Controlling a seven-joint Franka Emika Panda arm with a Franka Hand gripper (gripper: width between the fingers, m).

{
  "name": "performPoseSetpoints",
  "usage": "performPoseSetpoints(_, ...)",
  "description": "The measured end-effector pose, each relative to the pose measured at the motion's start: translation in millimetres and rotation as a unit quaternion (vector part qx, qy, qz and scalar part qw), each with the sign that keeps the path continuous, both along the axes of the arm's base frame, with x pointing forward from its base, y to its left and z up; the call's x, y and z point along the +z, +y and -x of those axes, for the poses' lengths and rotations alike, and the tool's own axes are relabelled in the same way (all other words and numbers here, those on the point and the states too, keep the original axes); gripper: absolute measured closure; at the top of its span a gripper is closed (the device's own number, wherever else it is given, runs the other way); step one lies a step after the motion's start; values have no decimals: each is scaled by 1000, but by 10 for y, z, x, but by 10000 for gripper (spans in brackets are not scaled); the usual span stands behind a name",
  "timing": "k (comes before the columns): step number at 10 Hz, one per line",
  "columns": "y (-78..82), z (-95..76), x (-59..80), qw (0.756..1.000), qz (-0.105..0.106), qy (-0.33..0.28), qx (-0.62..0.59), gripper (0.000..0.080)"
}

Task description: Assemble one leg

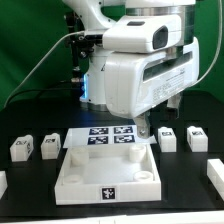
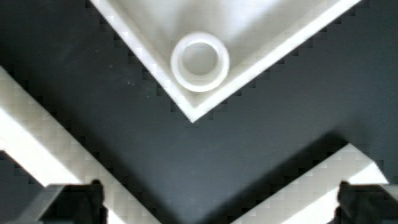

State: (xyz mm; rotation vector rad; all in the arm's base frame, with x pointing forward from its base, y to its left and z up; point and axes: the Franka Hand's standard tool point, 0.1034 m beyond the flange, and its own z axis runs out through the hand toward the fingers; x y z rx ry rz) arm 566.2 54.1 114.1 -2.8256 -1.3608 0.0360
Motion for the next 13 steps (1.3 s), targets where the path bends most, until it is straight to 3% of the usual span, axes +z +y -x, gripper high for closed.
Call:
performPoseSetpoints(4, -2, 34, -19, 1000, -1, 0, 20, 150)
performPoseSetpoints(6, -46, 358, -109, 994, 2, 5, 112, 150)
performPoseSetpoints(8, -266, 660, -117, 968, 4, -8, 251, 150)
performPoseSetpoints(9, -369, 730, -124, 951, 4, -15, 307, 150)
performPoseSetpoints(13, -411, 750, -158, 942, 3, -11, 336, 150)
